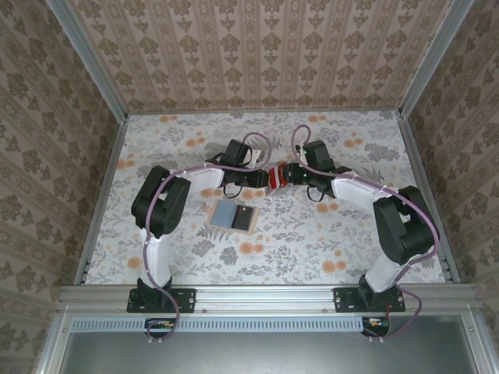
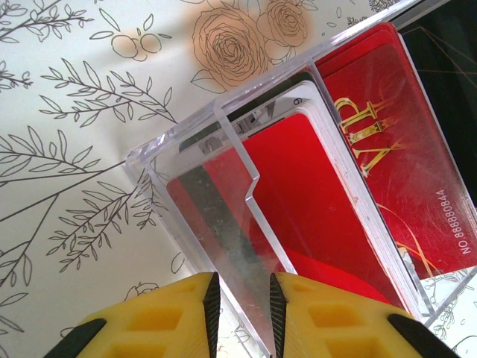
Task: Put the credit cards into the card holder
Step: Pick up the credit card from the storage box.
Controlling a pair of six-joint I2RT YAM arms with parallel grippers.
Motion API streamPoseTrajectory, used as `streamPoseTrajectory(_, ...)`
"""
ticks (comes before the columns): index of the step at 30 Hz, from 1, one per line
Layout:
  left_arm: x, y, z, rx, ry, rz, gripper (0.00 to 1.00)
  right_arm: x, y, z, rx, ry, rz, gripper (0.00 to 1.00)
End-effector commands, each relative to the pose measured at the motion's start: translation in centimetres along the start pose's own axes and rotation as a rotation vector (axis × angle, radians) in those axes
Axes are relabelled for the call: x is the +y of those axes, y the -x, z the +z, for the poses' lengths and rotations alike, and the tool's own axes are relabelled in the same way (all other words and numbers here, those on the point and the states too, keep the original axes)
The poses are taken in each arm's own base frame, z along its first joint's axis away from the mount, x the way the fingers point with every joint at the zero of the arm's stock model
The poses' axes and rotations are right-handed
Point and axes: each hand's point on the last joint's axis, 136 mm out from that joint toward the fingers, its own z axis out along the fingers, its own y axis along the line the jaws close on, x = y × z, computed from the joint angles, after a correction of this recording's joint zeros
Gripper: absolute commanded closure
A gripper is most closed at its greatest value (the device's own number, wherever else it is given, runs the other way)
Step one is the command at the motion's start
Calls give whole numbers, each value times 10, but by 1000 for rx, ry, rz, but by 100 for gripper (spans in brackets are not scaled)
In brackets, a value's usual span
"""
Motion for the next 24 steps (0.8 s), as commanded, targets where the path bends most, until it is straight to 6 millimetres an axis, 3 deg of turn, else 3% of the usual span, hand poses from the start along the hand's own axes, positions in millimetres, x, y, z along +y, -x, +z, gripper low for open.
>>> streamPoseTrajectory(1, -1, -11, 3, 40, 8, 25, 72, 19, 8, -10, -38, 67, -35, 57)
streamPoseTrajectory(24, 0, -10, 3, 42, 12, 25, 72, 16, 13, -20, -79, 45, -37, 67)
